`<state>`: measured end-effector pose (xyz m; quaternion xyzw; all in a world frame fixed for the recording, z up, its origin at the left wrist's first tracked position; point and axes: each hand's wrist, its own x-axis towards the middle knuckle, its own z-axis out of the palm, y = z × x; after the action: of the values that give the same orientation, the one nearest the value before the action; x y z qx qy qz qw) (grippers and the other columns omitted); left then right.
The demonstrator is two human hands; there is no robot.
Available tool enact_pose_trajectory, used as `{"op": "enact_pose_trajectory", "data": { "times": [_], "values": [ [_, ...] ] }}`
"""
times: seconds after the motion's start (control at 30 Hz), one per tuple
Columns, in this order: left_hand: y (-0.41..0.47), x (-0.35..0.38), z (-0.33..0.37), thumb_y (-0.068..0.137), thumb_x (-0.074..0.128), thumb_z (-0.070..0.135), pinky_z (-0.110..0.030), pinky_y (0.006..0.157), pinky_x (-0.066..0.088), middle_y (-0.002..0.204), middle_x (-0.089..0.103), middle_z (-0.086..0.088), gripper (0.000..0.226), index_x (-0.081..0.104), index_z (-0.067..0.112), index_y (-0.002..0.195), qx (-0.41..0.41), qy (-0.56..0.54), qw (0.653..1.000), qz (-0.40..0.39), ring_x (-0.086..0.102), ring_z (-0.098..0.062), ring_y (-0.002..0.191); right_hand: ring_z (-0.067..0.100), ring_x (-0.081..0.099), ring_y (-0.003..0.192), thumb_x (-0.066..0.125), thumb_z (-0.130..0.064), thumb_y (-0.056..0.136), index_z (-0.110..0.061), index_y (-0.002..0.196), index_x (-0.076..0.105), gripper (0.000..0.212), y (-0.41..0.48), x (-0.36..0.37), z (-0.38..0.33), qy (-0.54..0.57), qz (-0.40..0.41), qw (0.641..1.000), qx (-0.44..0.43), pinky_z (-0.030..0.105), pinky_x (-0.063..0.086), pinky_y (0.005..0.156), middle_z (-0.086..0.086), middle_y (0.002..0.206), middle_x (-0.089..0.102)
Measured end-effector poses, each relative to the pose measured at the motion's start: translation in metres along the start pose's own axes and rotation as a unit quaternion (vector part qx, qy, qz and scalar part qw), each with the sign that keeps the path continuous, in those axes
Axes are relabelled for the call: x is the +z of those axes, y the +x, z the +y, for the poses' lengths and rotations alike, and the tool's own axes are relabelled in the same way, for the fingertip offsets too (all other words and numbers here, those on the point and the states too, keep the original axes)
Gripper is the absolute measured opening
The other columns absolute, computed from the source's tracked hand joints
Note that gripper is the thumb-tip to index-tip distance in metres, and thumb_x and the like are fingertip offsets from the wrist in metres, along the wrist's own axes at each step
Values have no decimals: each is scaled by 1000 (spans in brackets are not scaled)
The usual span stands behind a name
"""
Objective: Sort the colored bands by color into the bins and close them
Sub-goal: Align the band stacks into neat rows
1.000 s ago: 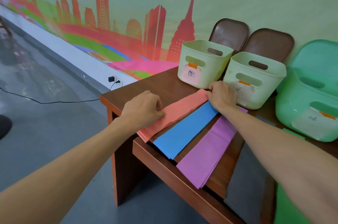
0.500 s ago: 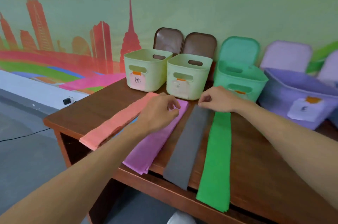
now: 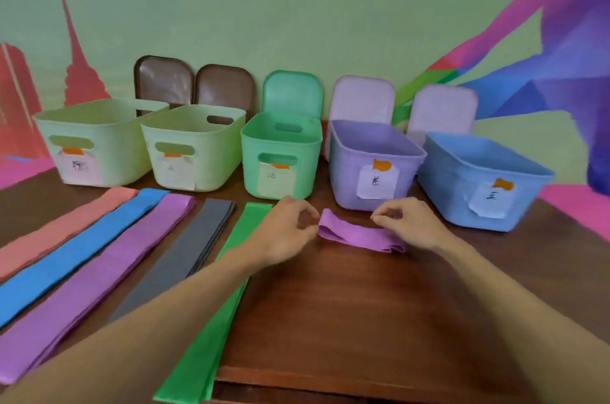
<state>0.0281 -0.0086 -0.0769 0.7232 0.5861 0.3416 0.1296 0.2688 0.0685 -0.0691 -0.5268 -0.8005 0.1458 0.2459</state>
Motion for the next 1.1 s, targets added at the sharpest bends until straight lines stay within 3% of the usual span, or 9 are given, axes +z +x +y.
{"op": "enact_pose_trajectory", "data": {
  "times": [0.07,0.2,0.3,0.4,0.57,0.7,0.83,0.97,1.1],
  "values": [
    [11,17,6,88,60,18,-10,89,32,111,41,0,26,61,16,113,-29,-40,997,55,52,-11,92,1,63,78,68,-19,84,-23,82,75,8,-8,2,21,24,50,998,20,7,43,74,-9,86,73],
    [31,46,12,93,53,27,-26,102,38,120,36,-1,33,54,18,125,-113,-80,987,77,53,-16,100,1,57,69,68,-17,84,-16,87,75,8,-14,8,43,58,131,988,49,6,36,66,-3,87,72],
    [39,67,7,92,51,33,-38,106,38,130,44,-3,40,51,20,130,-113,-6,992,47,52,-22,115,6,55,77,66,-30,85,-18,89,75,15,-8,11,50,16,106,993,50,13,29,66,-5,90,70],
    [43,74,2,89,56,29,-39,106,37,130,46,-2,45,49,21,133,-101,26,994,29,48,-21,120,5,56,79,66,-42,84,-19,89,75,26,-6,8,53,2,41,998,46,16,34,71,-8,90,68],
    [40,74,2,82,63,24,-35,107,33,135,38,1,47,49,19,126,-56,34,998,25,40,-16,126,-4,52,68,78,-34,74,-23,87,70,19,-18,7,57,69,35,997,26,8,36,63,-15,80,57],
    [35,70,5,84,60,17,-32,102,39,120,53,5,37,49,24,118,-90,-77,992,35,51,-15,113,-5,50,55,80,-18,73,-26,77,65,18,-21,7,58,134,65,989,23,8,36,57,-13,67,57],
    [32,67,10,85,57,8,-28,94,43,116,57,0,32,50,20,114,-101,-144,983,60,54,-14,104,8,54,66,78,-7,73,-30,77,66,27,-21,7,57,218,116,969,7,19,45,68,-4,75,64],
    [32,67,8,87,63,21,-24,96,39,113,47,2,34,53,16,120,-82,-98,990,62,48,-13,107,12,61,75,71,-4,80,-24,79,69,20,-19,6,53,273,199,941,2,22,49,75,0,80,69],
    [31,66,9,88,64,27,-20,89,32,103,46,3,15,60,18,99,-60,-84,993,60,43,-12,102,15,59,80,65,-8,85,-19,81,63,12,-14,9,55,290,223,930,29,26,46,79,6,90,65]
  ]
}}
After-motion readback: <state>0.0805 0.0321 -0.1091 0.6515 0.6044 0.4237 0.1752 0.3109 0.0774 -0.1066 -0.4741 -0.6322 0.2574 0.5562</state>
